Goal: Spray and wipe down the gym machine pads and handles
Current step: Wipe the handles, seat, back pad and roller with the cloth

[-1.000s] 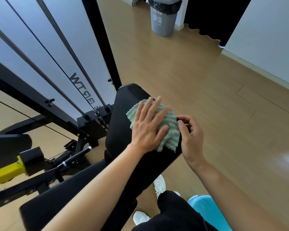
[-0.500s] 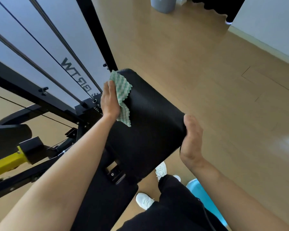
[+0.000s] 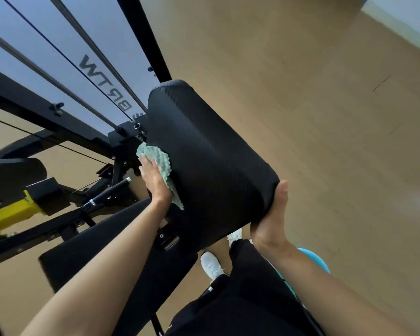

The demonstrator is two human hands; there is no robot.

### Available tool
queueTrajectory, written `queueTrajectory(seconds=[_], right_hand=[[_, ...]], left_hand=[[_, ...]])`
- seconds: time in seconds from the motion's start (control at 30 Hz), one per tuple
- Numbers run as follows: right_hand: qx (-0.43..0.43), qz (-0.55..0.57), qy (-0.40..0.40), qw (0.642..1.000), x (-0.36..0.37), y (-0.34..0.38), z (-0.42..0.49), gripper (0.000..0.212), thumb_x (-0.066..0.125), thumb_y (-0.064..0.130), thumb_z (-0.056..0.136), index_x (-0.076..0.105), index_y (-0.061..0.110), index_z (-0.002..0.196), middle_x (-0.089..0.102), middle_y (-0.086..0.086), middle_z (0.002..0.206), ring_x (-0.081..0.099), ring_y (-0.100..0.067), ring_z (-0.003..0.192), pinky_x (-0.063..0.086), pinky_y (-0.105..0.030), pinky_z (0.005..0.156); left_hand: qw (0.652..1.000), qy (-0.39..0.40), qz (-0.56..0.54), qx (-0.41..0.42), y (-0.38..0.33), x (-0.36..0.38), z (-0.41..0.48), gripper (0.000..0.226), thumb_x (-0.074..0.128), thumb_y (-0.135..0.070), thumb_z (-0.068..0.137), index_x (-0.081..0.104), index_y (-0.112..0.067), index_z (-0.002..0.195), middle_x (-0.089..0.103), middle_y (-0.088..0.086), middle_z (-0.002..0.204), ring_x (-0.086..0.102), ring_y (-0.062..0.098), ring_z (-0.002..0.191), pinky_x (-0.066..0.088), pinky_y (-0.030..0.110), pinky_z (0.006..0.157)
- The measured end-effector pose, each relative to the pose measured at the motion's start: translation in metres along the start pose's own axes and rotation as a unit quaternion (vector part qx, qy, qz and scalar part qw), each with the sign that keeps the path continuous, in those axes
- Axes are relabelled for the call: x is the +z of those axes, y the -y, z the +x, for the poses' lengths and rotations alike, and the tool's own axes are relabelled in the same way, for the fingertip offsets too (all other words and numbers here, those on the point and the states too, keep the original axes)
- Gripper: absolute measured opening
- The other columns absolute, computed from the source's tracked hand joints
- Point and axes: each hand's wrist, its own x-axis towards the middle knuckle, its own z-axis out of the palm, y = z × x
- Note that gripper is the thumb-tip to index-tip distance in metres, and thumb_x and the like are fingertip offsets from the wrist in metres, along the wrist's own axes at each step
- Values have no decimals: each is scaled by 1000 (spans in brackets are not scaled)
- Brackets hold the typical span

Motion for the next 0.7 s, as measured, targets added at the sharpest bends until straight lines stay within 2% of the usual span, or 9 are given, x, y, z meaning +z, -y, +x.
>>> queueTrajectory(seconds=[0.03, 0.1, 0.2, 0.27, 0.33, 0.43, 0.53, 0.63, 0.7], right_hand=[[1, 8, -4, 1000, 0, -1, 0, 75, 8, 53, 100, 82, 47, 93, 77, 20, 108, 69, 7, 107, 51, -9, 83], [-1, 18, -9, 1000, -2, -3, 0, 76, 7, 51, 104, 81, 35, 104, 77, 19, 108, 69, 6, 105, 52, -10, 83], [-17, 3, -6, 1000, -7, -6, -2, 65, 4, 47, 109, 65, 25, 118, 78, 17, 107, 70, 4, 105, 53, -13, 84], [-29, -24, -11, 999, -11, -8, -1, 64, 8, 54, 107, 65, 28, 121, 76, 14, 116, 68, 0, 114, 52, -19, 93], [-29, -45, -5, 999, -15, -9, 0, 64, 13, 60, 105, 67, 31, 122, 75, 9, 123, 66, -7, 120, 50, -26, 101], [-46, -87, -20, 995, -18, -10, -3, 58, 23, 61, 105, 69, 31, 124, 74, 4, 124, 69, -12, 113, 50, -31, 92], [-88, -112, -47, 989, -19, -13, -15, 39, 44, 51, 105, 67, 27, 126, 73, 3, 124, 70, -14, 110, 55, -30, 81], [-157, -140, -64, 975, -20, -16, -28, 30, 59, 50, 98, 70, 29, 116, 73, 5, 113, 69, -21, 105, 56, -35, 79], [-194, -152, -79, 966, -22, -17, -30, 28, 61, 38, 102, 68, 23, 124, 73, 7, 104, 69, -21, 102, 58, -41, 86]], left_hand=[[1000, 4, -8, 26, 2, 1, -13, 109, 28, -96, 73, 45, -24, 153, 49, 3, 155, 43, 24, 146, 28, 50, 124], [990, 62, 21, 122, 9, 3, -50, 112, 20, -97, 80, 21, -24, 165, 24, 5, 171, 22, 23, 158, 14, 44, 130], [965, 121, 76, 218, 19, 13, -105, 86, 20, -68, 99, -1, -18, 166, -10, 2, 174, -12, 19, 160, -9, 34, 128], [950, 143, 84, 264, 24, 17, -138, 79, 25, -54, 102, -3, -17, 165, -17, 2, 173, -20, 20, 159, -14, 38, 127], [926, 165, 104, 323, 33, 16, -161, 81, 28, -52, 101, -5, -15, 165, -21, 6, 172, -25, 24, 157, -16, 48, 126], [891, 184, 138, 392, 48, 13, -177, 85, 37, -43, 97, -13, -25, 164, -23, 9, 171, -26, 31, 157, -16, 54, 126], [878, 201, 139, 412, 52, 9, -166, 83, 37, -43, 98, -15, -40, 161, -22, 8, 171, -25, 31, 157, -13, 53, 127], [881, 207, 149, 398, 48, 4, -149, 78, 31, -55, 102, -11, -32, 163, -21, 9, 172, -25, 29, 157, -14, 52, 127], [904, 209, 141, 344, 34, 2, -135, 83, 27, -65, 99, -6, -27, 165, -22, 6, 171, -25, 27, 157, -15, 49, 127]])
